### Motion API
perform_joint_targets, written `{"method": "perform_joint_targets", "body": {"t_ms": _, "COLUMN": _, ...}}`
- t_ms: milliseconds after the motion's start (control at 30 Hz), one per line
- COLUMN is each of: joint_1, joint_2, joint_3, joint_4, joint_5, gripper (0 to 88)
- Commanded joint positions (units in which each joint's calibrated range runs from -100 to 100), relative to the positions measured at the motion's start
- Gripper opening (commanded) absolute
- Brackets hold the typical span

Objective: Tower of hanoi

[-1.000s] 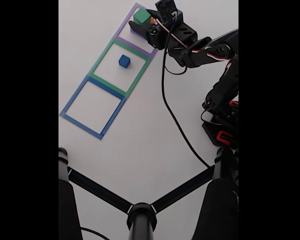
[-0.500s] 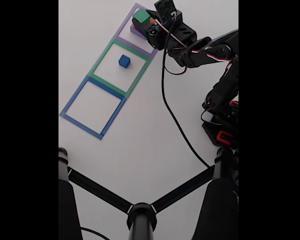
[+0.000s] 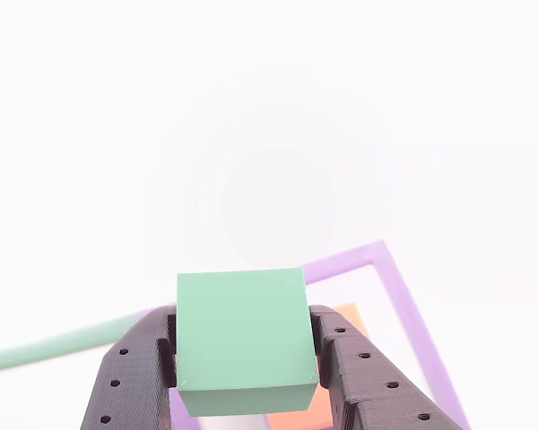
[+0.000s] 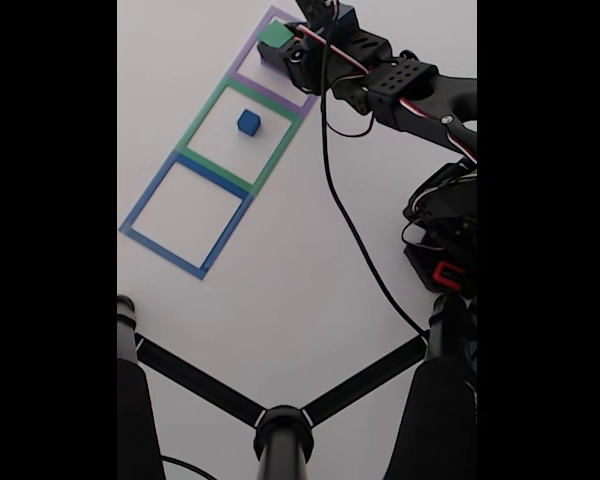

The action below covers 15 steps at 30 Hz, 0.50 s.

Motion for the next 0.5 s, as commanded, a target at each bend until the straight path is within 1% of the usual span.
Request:
{"method": "perform_joint_targets", "body": {"t_ms": 0, "joint_1": -0.99, "joint_2": -7.22, "joint_3": -13.23, "joint_4": 17.94, "joint_5": 0.00, "gripper": 7.4}}
{"method": "perform_joint_targets", "body": {"t_ms": 267, "joint_1": -2.98, "joint_2": -9.31, "joint_3": -45.03, "joint_4": 58.74, "joint_5": 0.00, "gripper": 7.5}}
{"method": "perform_joint_targets", "body": {"t_ms": 400, "joint_1": -4.88, "joint_2": -9.15, "joint_3": -59.93, "joint_4": 74.92, "joint_5": 0.00, "gripper": 7.5}}
{"method": "perform_joint_targets", "body": {"t_ms": 467, "joint_1": -6.41, "joint_2": -8.91, "joint_3": -66.11, "joint_4": 80.91, "joint_5": 0.00, "gripper": 7.5}}
